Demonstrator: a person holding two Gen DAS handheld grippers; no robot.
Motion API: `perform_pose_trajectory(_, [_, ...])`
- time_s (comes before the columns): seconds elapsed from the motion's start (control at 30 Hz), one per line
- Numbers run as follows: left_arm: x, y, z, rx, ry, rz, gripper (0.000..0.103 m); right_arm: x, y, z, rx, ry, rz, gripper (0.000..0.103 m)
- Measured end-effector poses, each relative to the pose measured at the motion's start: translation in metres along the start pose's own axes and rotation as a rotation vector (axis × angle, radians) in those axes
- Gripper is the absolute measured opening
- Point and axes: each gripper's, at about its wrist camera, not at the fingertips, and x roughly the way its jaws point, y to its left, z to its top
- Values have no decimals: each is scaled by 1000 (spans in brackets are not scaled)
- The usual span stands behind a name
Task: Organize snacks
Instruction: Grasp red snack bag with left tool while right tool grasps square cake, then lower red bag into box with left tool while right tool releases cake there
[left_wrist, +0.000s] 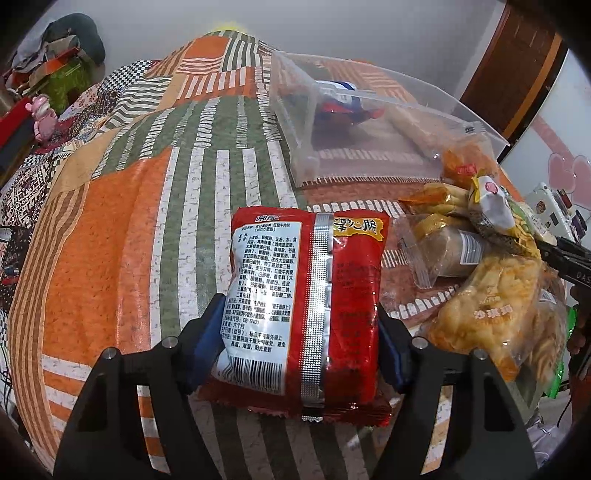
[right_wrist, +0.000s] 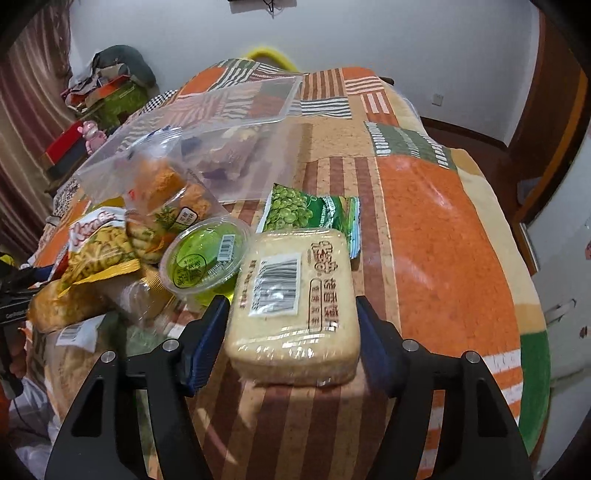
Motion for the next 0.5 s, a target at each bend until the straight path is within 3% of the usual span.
perform_pose_trajectory(0.1, [-2, -2, 0, -17, 6, 3, 67, 0, -1, -2, 2, -11, -8, 53])
perform_pose_trajectory(0.5, [-40, -20, 4, 27, -79, 32, 66, -21, -4, -7, 10, -63, -34, 52])
